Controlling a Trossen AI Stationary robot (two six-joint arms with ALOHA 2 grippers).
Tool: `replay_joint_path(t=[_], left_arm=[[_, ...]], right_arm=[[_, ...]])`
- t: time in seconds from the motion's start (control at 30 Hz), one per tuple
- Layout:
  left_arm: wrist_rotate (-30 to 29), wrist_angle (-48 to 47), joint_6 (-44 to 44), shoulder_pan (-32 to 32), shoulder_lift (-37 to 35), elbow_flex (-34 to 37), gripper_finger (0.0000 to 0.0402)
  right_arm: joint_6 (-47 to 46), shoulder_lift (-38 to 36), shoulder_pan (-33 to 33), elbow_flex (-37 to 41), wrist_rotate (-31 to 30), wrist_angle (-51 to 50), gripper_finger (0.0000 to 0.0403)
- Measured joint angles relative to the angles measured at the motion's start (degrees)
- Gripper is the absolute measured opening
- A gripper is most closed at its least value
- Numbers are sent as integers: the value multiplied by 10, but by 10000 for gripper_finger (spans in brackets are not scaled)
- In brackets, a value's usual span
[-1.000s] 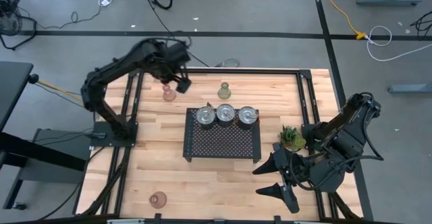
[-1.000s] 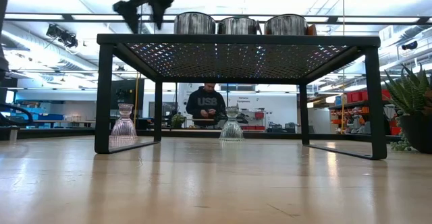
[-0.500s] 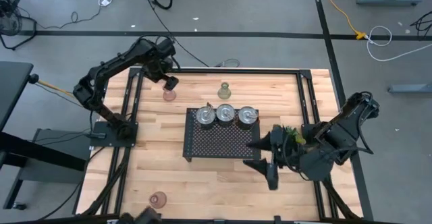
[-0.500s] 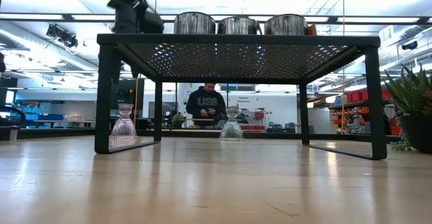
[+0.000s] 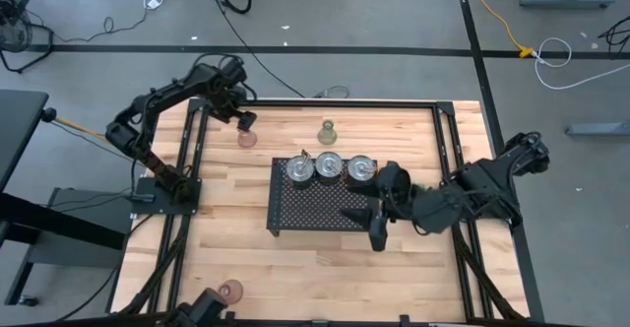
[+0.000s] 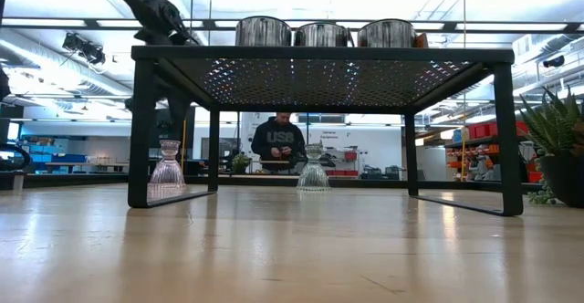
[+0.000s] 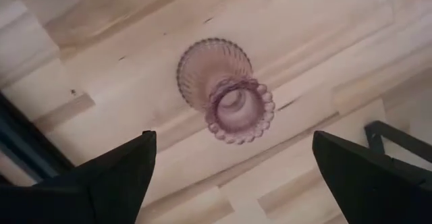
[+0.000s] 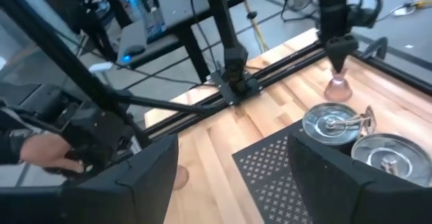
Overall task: Pick & Place candle stick holders
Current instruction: Put the top pink glass candle holder on the shelf
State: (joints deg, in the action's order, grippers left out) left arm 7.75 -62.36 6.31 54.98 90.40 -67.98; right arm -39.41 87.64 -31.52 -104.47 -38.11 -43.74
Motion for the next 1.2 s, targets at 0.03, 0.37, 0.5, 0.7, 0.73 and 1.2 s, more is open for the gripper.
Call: replay_joint_path(t=[0.03,0.37,0.5,0.7,0.73,1.2], left_arm=[[0,5,0,-1,1,0,399],[1,21,-12,-23,3,0,399],[-4,32,7,-24,3,0,399],[-50,30,9,-25,6,0,394],[-50,30,14,-25,8,0,392],[-61,36,22,-37,34,0,358]], right_arm=[[5,0,5,0,12,0,274],[28,0,26,0,47,-1,274],[28,0,25,0,47,0,274],[24,0,25,0,46,0,274],[24,0,26,0,46,0,274],[13,0,27,0,41,0,274]])
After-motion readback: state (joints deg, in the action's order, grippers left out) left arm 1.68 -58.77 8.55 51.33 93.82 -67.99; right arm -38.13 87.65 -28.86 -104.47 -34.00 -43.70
